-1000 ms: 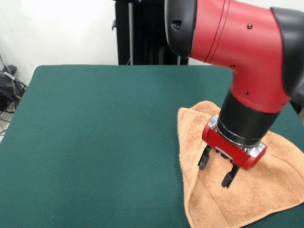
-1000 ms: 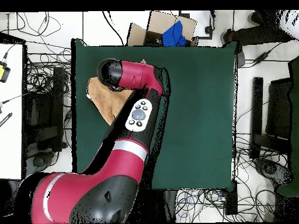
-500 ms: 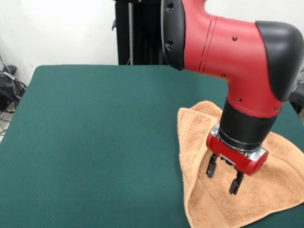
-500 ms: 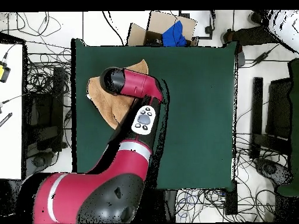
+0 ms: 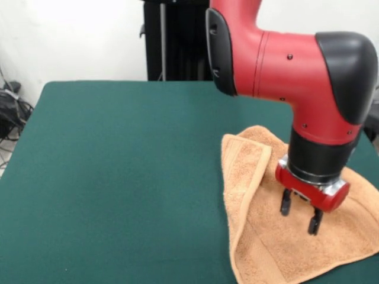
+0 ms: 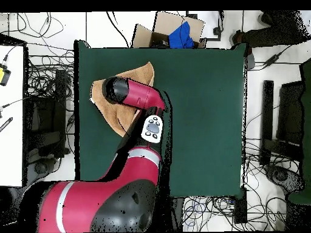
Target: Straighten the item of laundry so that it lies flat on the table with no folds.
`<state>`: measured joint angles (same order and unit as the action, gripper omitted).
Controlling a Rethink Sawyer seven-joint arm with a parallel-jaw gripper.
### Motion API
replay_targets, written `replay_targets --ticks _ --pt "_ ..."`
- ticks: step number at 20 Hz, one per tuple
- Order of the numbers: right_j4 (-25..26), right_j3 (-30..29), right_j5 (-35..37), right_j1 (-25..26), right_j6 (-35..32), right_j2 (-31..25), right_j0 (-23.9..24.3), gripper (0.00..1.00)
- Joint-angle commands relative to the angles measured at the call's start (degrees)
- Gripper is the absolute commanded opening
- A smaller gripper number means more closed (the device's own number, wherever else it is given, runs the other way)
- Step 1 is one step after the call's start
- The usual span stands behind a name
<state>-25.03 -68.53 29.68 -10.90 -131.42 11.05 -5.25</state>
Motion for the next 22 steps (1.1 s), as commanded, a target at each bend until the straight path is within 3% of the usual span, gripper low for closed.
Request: replay_targets --ticks 1,8,22 --pt "-2.3 -9.7 -3.4 -1.0 -8.7 -9.2 0.5 1.00" --pt "-1.9 -10.8 -4.4 -1.1 -10.8 -9.3 -1.2 1.00" --pt "-1.3 -14.2 -9.7 -0.8 -10.1 -10.7 0.3 1.00"
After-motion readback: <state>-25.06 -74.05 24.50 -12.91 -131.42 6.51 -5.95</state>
